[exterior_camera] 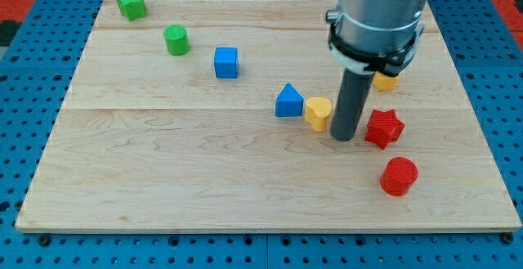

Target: Move the yellow heart to the top of the yellow hexagon

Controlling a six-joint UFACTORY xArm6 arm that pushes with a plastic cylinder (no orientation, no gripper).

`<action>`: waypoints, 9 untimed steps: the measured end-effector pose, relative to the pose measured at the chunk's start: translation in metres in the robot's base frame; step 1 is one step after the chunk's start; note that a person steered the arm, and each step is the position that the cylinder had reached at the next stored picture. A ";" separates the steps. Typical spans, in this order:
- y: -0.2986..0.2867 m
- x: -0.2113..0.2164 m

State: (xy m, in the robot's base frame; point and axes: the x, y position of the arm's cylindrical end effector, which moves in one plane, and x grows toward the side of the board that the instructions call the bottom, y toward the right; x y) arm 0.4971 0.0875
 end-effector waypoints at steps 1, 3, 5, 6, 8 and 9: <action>-0.044 -0.040; -0.036 -0.039; 0.029 -0.021; 0.037 -0.038; 0.048 -0.109; 0.063 -0.141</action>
State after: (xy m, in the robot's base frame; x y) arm 0.3564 0.1504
